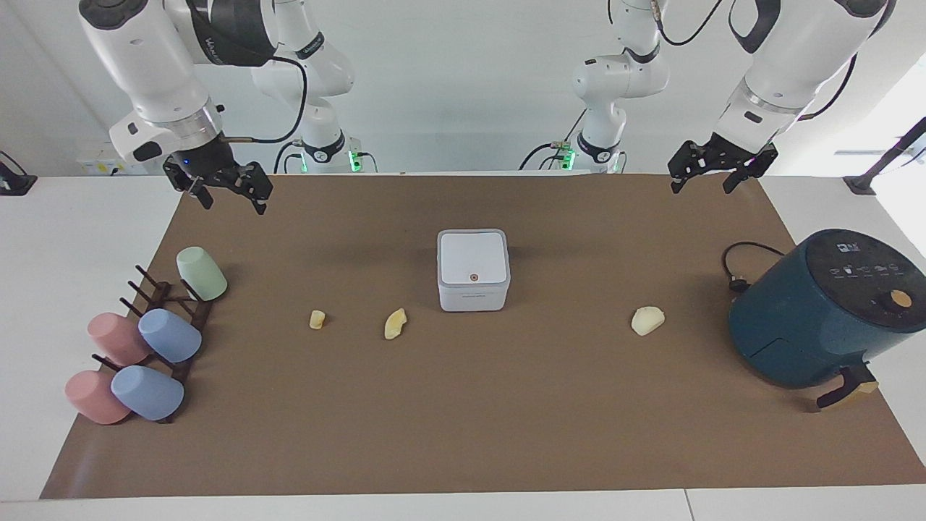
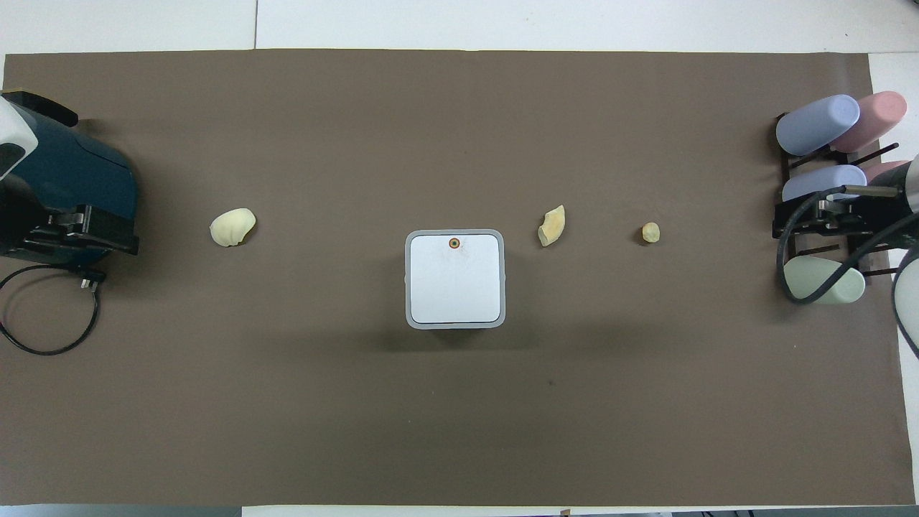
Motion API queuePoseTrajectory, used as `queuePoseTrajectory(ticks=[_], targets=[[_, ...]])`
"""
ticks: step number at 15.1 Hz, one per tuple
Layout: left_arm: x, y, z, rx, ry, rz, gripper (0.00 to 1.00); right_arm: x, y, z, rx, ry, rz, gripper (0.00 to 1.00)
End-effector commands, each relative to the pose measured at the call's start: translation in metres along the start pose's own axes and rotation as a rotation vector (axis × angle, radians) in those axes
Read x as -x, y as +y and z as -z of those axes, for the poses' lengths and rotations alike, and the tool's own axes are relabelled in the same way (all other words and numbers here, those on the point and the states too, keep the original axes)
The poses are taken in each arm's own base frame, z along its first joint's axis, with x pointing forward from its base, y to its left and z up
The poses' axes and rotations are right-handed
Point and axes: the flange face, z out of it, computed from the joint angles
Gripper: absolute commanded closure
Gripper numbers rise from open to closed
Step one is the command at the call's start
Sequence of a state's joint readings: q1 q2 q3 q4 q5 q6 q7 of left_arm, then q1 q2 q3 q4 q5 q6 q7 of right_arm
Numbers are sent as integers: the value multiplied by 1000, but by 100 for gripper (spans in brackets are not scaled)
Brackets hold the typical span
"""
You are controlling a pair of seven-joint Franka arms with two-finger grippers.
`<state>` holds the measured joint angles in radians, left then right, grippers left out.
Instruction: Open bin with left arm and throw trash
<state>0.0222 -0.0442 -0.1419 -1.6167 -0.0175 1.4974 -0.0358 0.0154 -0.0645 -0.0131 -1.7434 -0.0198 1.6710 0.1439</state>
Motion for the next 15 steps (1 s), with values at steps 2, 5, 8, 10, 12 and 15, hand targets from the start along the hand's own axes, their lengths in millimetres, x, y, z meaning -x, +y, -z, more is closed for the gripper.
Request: queuePoseTrajectory(ticks=[2,5,8,10,12,15], targets=[[10,3,1,-16,-1,-2,0,4,5,-1,-3,17,31,0],[9,2,1,-15,2,-1,0,5,5,-2,-2,8,31,0],[10,1,1,-15,3,1,0,6,3,-2,-3,4,33,0],[9,-2,0,-14,3,7,0,8,3,-3,-2,-9,34,0],[9,-2,0,-14,6,7,0,8,1,-4,-1,-11,37,0],[6,6,1,-14,24,1,0,8,0,-4,-1,-12,39,0]])
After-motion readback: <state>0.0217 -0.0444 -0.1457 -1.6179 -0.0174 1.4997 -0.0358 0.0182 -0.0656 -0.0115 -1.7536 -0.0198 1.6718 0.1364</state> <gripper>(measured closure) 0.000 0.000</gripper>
